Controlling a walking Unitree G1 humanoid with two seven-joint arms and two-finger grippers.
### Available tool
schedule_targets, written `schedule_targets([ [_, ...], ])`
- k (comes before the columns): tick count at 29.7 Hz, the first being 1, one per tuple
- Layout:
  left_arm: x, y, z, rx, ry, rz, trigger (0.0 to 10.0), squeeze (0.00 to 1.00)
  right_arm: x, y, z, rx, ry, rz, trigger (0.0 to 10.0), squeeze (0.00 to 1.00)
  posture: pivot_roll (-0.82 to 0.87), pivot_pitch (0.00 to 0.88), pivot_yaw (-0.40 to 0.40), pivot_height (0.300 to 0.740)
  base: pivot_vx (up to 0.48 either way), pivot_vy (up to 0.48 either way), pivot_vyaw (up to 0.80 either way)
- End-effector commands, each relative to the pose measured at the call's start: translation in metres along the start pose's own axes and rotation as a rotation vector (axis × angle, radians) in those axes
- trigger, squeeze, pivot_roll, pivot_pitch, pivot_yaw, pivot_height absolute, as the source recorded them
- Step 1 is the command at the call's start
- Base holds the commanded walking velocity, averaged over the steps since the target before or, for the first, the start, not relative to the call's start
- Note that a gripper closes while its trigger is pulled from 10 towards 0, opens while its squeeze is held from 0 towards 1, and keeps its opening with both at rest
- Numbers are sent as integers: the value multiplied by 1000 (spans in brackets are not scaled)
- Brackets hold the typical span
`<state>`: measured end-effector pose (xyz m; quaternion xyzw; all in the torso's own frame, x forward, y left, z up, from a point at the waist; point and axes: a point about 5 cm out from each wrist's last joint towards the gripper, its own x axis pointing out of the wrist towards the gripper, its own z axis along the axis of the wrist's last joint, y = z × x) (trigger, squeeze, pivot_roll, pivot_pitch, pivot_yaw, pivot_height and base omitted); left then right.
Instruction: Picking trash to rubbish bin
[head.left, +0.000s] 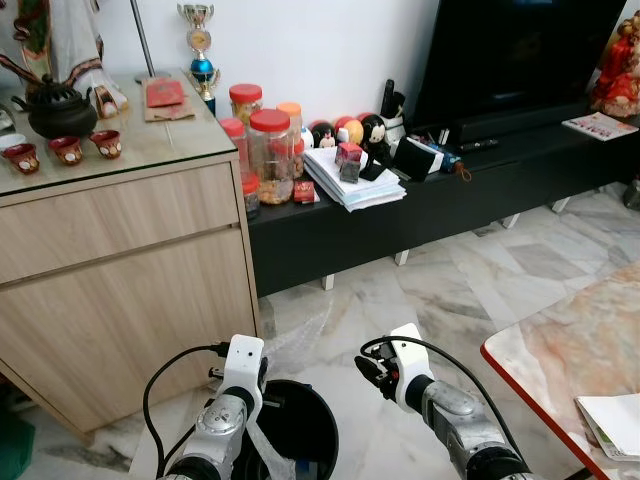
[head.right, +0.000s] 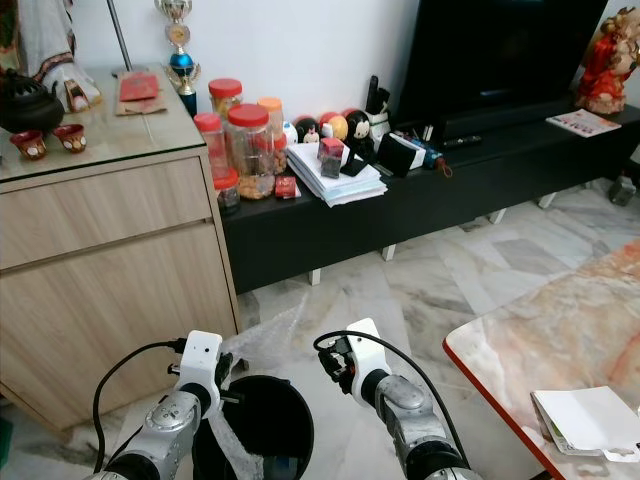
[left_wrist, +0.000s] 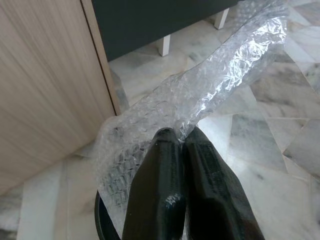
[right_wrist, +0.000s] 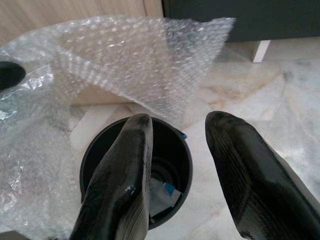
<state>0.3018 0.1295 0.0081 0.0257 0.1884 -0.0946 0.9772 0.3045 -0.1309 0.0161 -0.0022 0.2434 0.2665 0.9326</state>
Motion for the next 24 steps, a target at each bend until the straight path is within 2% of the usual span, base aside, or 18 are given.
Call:
schedule_targets([
  [1,1,-3,0,11,6,-20,10000,0,0,0,1,-7,1,7,10000,0,-78,102,-65,740,0,0,0],
  [16,-2,-15,-9,-33,35,-83,10000,0,-3,5,-1,-10,9,24,10000,0,-91,117,-76,740,0,0,0],
  [24,-2,-16,-10,-38,38,-88,10000,0,-4,5,-1,-10,8,22,10000,0,-91,116,-78,740,0,0,0],
])
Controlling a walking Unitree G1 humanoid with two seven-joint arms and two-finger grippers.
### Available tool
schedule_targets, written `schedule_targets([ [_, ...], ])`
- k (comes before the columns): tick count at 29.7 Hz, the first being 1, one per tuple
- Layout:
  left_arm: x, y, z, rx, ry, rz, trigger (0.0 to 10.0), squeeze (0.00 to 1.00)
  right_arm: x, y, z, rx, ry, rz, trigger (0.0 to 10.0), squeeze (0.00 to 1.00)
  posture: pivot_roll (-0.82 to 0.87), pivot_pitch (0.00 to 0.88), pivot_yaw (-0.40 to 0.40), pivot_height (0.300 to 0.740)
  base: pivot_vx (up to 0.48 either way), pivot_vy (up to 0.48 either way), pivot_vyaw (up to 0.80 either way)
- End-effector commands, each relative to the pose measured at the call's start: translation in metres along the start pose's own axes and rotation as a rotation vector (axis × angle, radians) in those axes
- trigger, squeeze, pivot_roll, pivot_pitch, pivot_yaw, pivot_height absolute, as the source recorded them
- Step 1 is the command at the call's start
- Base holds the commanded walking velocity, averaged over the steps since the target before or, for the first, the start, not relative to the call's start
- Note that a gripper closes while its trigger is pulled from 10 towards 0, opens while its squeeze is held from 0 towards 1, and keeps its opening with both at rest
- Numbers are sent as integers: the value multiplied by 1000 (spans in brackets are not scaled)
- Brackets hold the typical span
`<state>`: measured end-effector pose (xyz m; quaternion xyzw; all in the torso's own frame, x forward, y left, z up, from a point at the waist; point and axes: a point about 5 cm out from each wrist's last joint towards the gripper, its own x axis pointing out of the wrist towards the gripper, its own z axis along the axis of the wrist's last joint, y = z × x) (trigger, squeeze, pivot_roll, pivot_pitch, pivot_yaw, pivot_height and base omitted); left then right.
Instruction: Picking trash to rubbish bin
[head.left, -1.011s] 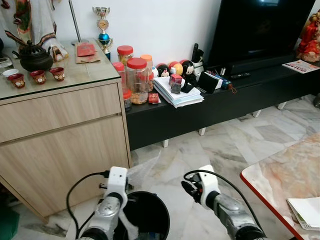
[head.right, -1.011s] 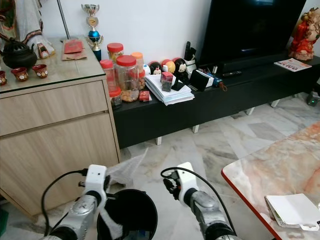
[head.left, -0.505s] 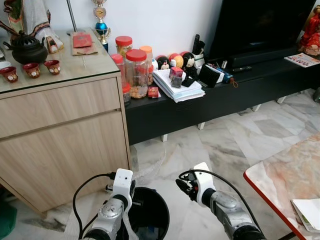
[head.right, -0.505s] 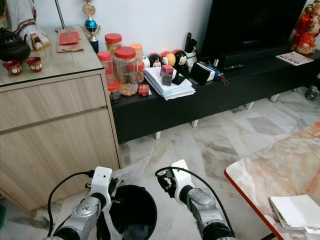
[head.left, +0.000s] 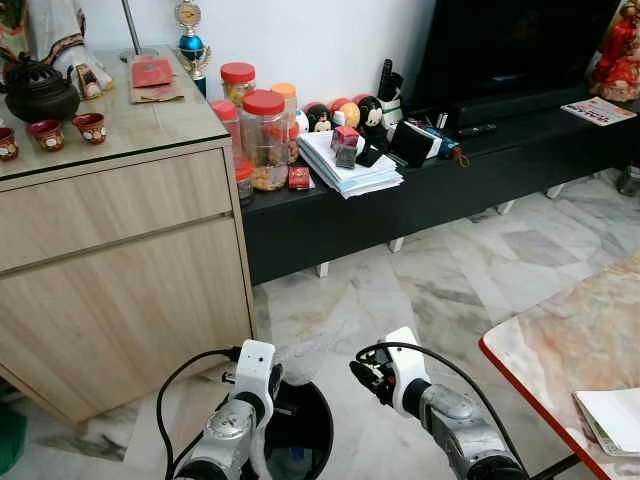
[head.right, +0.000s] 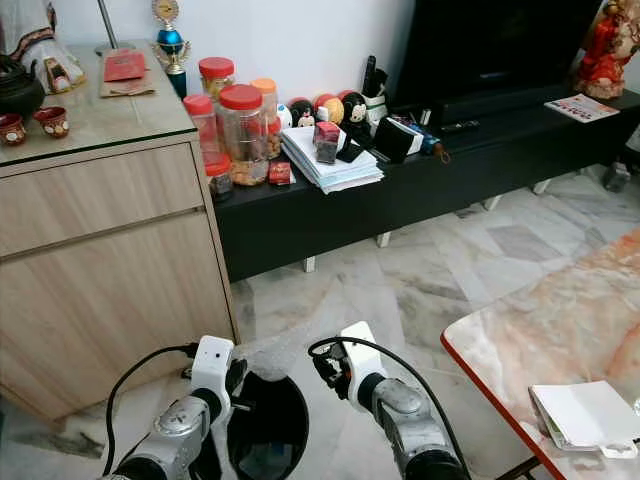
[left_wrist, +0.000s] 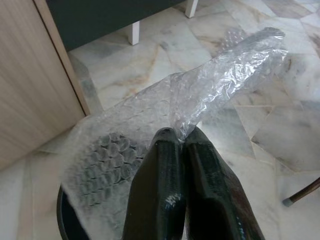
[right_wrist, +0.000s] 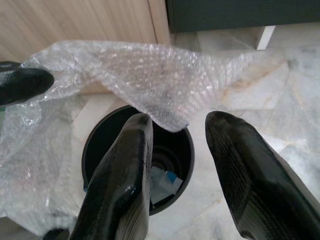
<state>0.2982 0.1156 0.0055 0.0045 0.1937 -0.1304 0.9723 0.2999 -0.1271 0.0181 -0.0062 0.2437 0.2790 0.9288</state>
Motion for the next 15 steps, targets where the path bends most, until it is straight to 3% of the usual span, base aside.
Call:
schedule_targets([
  [1,-2,-1,-7,-12,31,-10,10000,180,-1,0,-1,3,3,-2,10000,0,-89,117,-79,740,0,0,0],
  [2,-2,-1,-7,-12,31,-10,10000,180,-1,0,-1,3,3,-2,10000,0,-89,117,-79,740,0,0,0],
  [3,-2,-1,-8,-13,31,-10,10000,737,-1,-1,-1,3,3,-3,10000,0,-89,117,-79,740,0,0,0],
  [4,-2,-1,-8,-15,32,-12,10000,1000,-1,-1,0,3,5,-5,10000,0,-88,118,-77,740,0,0,0],
  [12,-2,-1,-7,-15,33,-18,10000,1000,-1,-1,0,5,4,-9,10000,0,-87,116,-75,740,0,0,0],
  [13,-2,0,-7,-15,33,-16,10000,451,-1,-1,0,5,4,-10,10000,0,-85,115,-74,740,0,0,0],
  [14,-2,0,-7,-15,34,-15,10000,451,-1,-1,0,5,3,-11,10000,0,-85,115,-74,740,0,0,0],
  [15,-2,0,-8,-16,36,-13,10000,0,-1,-1,0,5,4,-12,10000,0,-85,116,-73,740,0,0,0],
])
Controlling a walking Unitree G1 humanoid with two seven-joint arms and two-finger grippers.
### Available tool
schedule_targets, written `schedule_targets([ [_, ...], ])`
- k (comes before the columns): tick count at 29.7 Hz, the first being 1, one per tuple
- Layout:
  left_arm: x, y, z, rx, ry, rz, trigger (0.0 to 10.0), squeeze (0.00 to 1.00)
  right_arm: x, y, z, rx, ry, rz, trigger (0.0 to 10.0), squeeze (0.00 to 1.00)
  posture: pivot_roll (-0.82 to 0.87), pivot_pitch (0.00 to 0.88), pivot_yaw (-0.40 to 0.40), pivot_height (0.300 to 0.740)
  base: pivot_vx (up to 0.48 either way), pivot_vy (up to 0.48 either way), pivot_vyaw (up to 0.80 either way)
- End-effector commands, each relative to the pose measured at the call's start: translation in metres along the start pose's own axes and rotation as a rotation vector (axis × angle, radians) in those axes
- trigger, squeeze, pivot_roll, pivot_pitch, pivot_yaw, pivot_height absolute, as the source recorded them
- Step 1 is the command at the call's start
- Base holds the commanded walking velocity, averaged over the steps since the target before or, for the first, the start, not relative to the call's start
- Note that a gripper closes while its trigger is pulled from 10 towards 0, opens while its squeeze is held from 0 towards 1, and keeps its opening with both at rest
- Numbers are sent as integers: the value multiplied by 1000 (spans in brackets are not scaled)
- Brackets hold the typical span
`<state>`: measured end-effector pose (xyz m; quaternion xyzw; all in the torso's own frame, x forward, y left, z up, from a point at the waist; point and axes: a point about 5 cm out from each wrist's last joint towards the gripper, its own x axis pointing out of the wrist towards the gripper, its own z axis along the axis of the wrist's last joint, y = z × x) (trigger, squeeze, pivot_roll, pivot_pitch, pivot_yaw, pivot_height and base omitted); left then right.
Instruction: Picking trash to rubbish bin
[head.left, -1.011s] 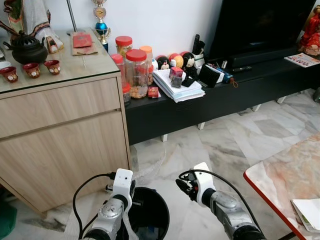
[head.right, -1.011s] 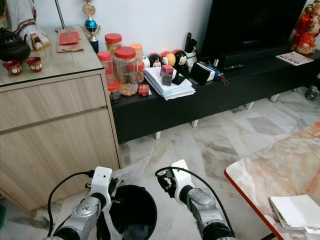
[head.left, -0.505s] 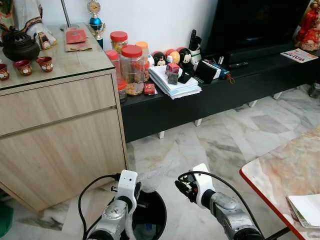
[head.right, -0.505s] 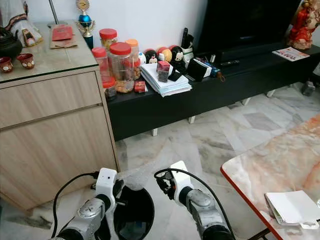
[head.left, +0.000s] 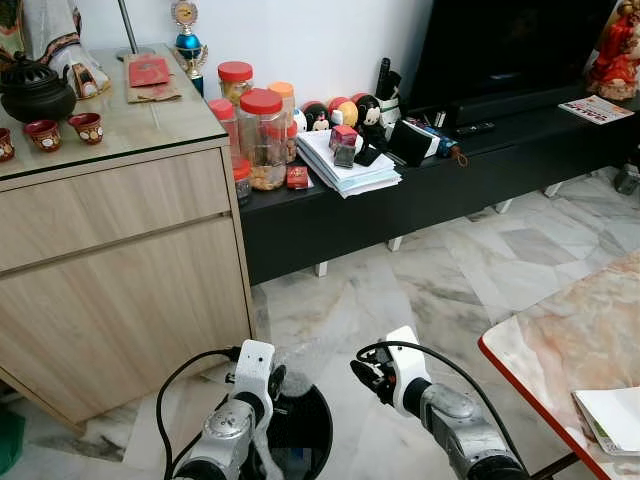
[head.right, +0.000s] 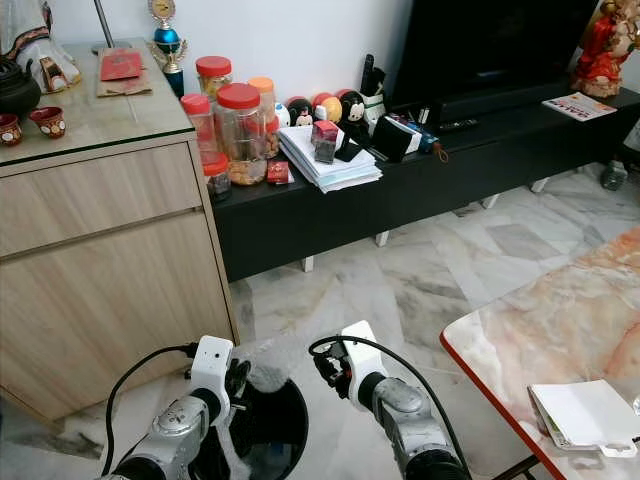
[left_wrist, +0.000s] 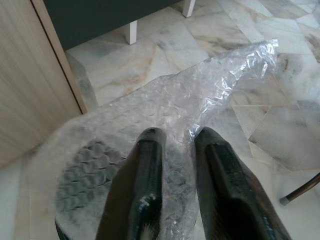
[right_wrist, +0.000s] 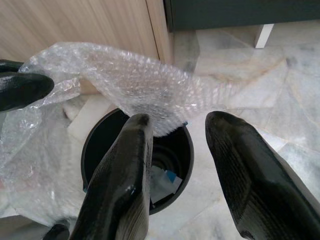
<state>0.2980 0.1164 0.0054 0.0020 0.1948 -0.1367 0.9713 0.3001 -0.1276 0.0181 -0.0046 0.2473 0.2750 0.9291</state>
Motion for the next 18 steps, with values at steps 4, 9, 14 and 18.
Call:
schedule_targets([
  [4,-3,0,-9,-29,43,6,10000,0,-1,-1,0,-1,0,-8,10000,0,-84,116,-73,740,0,0,0],
  [9,-3,-1,-12,-36,53,-5,10000,1000,-1,-1,0,-2,1,-10,10000,0,-83,116,-73,740,0,0,0],
  [14,-4,-2,-14,-40,63,-7,10000,1000,-1,0,0,-2,1,-5,10000,0,-83,116,-73,740,0,0,0],
  [18,-5,-2,-16,-41,71,-5,10000,1000,-1,0,0,-2,1,-4,10000,0,-84,119,-74,740,0,0,0],
])
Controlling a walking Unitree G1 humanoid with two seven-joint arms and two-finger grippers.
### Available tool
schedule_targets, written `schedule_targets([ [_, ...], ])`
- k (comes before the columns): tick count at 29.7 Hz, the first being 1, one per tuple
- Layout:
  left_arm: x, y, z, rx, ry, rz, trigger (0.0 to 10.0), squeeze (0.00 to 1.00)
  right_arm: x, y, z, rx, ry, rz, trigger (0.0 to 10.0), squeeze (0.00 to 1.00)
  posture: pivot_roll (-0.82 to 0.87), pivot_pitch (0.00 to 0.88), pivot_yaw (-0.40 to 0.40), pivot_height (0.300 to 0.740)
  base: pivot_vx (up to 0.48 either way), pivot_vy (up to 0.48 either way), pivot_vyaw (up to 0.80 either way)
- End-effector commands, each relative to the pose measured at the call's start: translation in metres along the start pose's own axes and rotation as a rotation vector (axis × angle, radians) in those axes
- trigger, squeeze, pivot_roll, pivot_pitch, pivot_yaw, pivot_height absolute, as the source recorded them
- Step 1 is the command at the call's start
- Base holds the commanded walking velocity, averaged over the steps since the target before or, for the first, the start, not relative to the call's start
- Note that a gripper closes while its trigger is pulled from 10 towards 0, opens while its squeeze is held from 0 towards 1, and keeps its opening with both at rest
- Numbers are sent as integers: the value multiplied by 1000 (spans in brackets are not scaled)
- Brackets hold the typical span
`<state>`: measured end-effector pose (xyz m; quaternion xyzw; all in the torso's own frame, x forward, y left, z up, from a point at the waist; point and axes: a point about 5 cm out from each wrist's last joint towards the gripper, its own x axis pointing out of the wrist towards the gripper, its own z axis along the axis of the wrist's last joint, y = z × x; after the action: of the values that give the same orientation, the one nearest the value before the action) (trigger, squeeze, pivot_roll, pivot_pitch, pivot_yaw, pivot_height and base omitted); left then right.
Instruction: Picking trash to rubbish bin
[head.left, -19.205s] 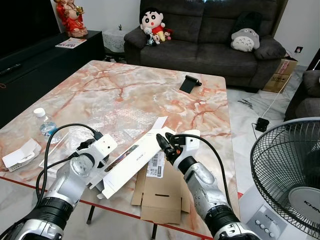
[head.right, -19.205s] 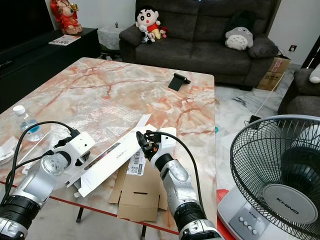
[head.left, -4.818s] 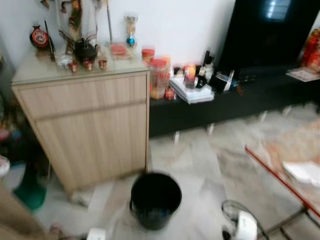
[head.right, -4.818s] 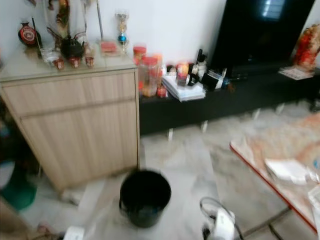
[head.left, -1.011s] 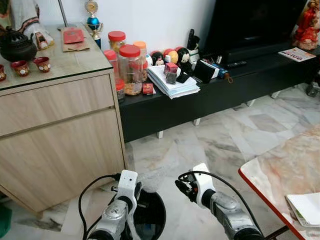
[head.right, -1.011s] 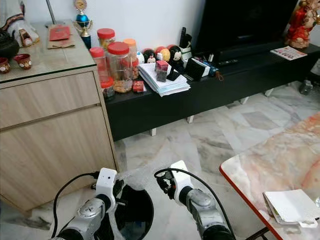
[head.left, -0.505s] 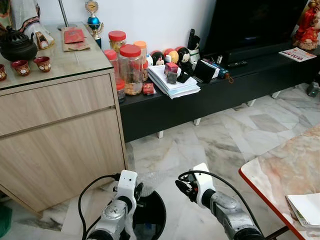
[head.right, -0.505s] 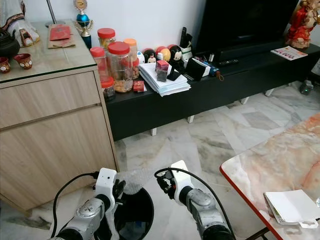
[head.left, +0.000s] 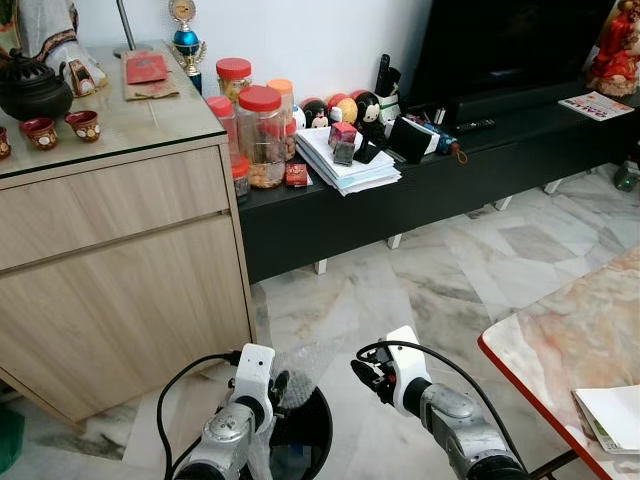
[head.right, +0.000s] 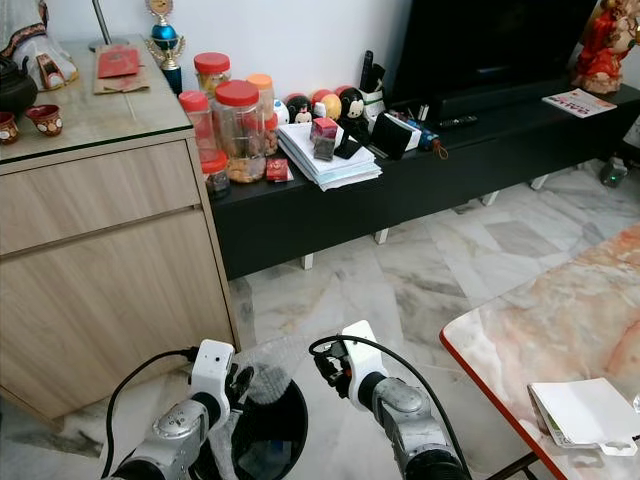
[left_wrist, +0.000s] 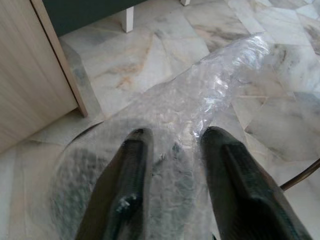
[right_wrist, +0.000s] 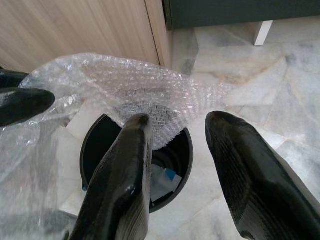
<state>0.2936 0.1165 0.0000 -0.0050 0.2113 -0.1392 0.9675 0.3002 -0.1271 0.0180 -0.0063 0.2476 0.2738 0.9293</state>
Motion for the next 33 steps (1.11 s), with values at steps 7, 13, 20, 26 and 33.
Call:
schedule_targets([
  [7,-4,0,-13,-2,52,13,10000,0,-2,-1,0,-3,-1,0,10000,0,-85,122,-77,740,0,0,0],
  [13,-4,2,-13,-1,51,22,10000,0,-2,-1,0,-5,0,-1,10000,0,-83,122,-80,740,0,0,0],
  [20,-5,4,-15,0,63,40,10000,0,-2,-2,-1,-3,3,-10,10000,0,-85,121,-79,740,0,0,0],
  [26,-22,24,-48,-93,210,209,10000,0,-2,-5,-1,-1,2,-42,10000,0,-84,116,-79,740,0,0,0],
  [33,-30,29,-56,-96,206,263,10000,0,-4,-13,-1,8,-21,-104,10000,0,-74,108,-77,740,0,0,0],
])
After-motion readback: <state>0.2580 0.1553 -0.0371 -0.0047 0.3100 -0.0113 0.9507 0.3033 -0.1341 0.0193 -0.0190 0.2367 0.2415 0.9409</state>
